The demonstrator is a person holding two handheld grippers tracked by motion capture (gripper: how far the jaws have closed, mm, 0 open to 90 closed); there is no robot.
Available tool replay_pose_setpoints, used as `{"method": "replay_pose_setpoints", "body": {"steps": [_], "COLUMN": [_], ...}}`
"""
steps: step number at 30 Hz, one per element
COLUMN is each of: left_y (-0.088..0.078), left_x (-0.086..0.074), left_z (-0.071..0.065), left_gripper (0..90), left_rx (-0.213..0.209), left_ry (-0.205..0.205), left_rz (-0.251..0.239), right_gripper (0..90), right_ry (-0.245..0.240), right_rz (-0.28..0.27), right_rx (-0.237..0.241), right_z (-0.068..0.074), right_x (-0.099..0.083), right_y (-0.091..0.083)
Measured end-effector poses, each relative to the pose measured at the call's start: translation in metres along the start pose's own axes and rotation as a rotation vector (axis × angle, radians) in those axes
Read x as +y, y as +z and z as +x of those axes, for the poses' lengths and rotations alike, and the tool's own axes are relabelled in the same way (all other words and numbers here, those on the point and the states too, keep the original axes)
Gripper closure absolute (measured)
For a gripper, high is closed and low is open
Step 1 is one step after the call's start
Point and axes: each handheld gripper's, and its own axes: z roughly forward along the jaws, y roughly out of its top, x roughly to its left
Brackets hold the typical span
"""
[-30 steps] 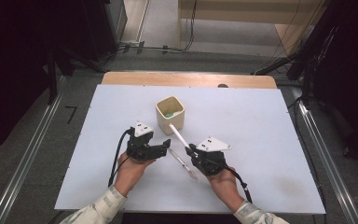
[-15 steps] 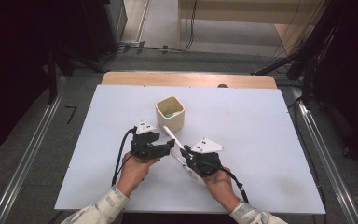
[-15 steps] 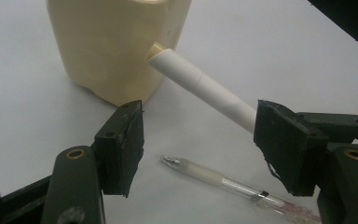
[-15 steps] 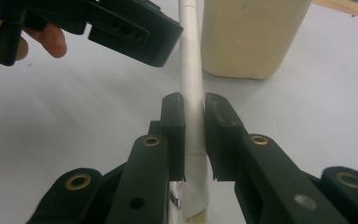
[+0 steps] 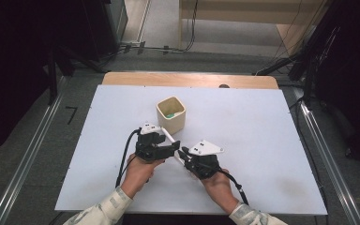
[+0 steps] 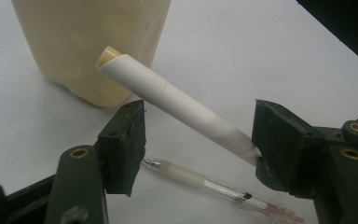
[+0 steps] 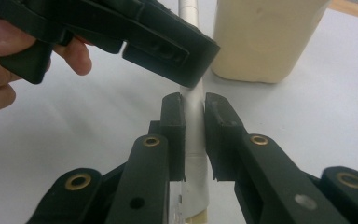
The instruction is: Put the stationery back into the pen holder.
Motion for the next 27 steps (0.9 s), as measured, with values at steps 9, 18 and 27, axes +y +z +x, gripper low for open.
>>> {"method": "replay_pose_setpoints", "body": {"steps": [9, 18, 27], "left_y": [-0.001, -0.002, -0.002], "left_x": [0.000, -0.001, -0.001], "left_z": [-0.001, -0.004, -0.009], "left_gripper": [44.0, 58.5, 71.9], "left_rx": [0.006, -0.006, -0.043], "left_ry": [0.011, 0.028, 0.046], "left_rz": [-0.016, -0.023, -0.025], "right_gripper": [76.5, 76.5, 76.5], "right_ry": [0.013, 0.009, 0.014], "right_rz": [0.015, 0.018, 0.029], "right_rx": [0.011, 0.010, 0.012], "right_z": [0.000, 0.001, 0.000], "right_x": [-0.001, -0.001, -0.002], "right_y": [0.005, 0.008, 0.011]}}
